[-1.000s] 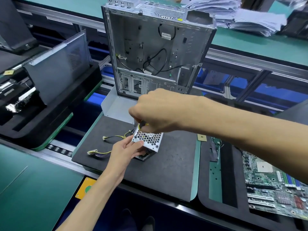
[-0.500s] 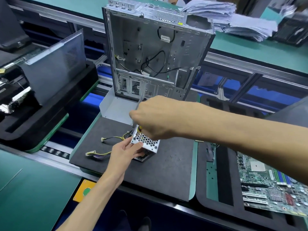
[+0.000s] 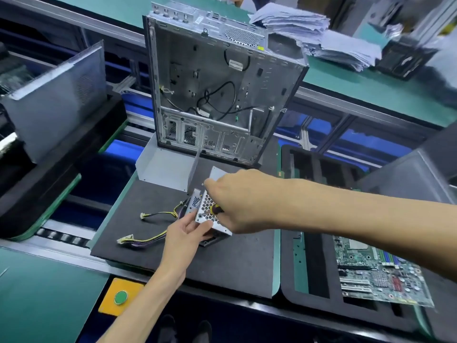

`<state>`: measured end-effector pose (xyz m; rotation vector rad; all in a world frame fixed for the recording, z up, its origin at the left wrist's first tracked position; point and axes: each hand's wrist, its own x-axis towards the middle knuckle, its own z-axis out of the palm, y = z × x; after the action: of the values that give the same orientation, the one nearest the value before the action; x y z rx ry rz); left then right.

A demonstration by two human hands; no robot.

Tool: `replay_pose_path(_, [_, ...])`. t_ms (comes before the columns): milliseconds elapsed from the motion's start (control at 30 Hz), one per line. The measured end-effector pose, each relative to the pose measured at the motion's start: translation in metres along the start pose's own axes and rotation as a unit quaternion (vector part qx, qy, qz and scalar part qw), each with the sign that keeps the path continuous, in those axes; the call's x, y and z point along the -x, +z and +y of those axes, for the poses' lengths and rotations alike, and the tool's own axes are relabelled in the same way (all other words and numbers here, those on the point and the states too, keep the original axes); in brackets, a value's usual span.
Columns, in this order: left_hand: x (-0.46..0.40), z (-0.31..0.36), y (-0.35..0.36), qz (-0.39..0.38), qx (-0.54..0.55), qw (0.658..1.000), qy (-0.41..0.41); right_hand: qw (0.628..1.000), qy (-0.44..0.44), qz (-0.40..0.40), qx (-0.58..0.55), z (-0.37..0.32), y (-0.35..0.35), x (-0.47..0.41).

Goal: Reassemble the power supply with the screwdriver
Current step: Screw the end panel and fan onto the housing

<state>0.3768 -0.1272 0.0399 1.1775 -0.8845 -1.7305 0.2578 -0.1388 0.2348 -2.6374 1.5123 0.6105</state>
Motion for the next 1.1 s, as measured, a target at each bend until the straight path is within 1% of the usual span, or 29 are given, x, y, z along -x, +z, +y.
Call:
replay_pose_path(100, [0.000,-0.002,0.002,-0.022,-0.027,0.999,0.005,0.987,-0.069,0.018,0.142,-0.002,-0.004,0.005])
replay_pose_path(167, [0.001,-0.002,0.004,-0.026,-0.038,0.999,0.005,0.984,-0.071,0.014,0.165,-0.002,-0.005,0.008])
replay_pose_path(233, [0.000,-0.001,0.003,-0.025,-0.040,0.999,0.003,0.991,-0.039,0.001,0.127,-0.004,-0.003,0.009])
replay_pose_path(333, [-0.004,-0.002,-0.004,-0.024,-0.039,0.999,0.010,0.998,0.045,-0.027,0.030,-0.007,0.007,0.005])
replay_pose_path(400, [-0.004,0.000,-0.008,-0.021,-0.035,0.999,0.011,0.997,0.069,-0.028,-0.002,-0.008,0.011,0.002])
replay_pose_path(467, [-0.004,0.002,-0.010,-0.024,-0.037,0.999,0.015,0.998,0.060,-0.022,-0.011,-0.008,0.009,0.001])
replay_pose_path(500, [-0.003,0.003,-0.009,-0.025,-0.038,0.999,0.019,0.999,0.049,-0.018,0.002,-0.008,0.006,0.000])
replay_pose_path(600, [-0.002,0.006,-0.008,-0.033,-0.038,0.998,0.025,0.995,-0.014,0.010,0.095,-0.011,0.000,-0.002])
replay_pose_path(667, [-0.001,0.007,-0.006,-0.039,-0.040,0.998,0.030,0.994,-0.022,0.008,0.108,-0.013,0.001,-0.003])
replay_pose_path(700, [-0.001,0.005,-0.007,-0.041,-0.043,0.998,0.032,0.996,-0.004,0.006,0.086,-0.012,0.002,-0.005])
replay_pose_path(800, [-0.003,0.001,-0.010,-0.036,-0.046,0.998,0.033,0.992,0.103,-0.037,-0.055,-0.003,0.008,-0.009])
replay_pose_path(833, [-0.004,0.001,-0.010,-0.037,-0.043,0.998,0.032,0.988,0.125,-0.042,-0.082,0.000,0.010,-0.010])
replay_pose_path(900, [-0.003,0.002,-0.009,-0.037,-0.039,0.998,0.032,0.985,0.133,-0.050,-0.100,0.002,0.010,-0.010])
replay_pose_path(1000, [-0.001,0.005,-0.008,-0.038,-0.047,0.998,0.029,0.991,0.096,-0.058,-0.070,-0.006,0.003,-0.008])
replay_pose_path(1100, [0.000,0.003,-0.006,-0.040,-0.054,0.998,0.021,0.998,0.036,-0.019,0.042,-0.014,0.001,-0.008])
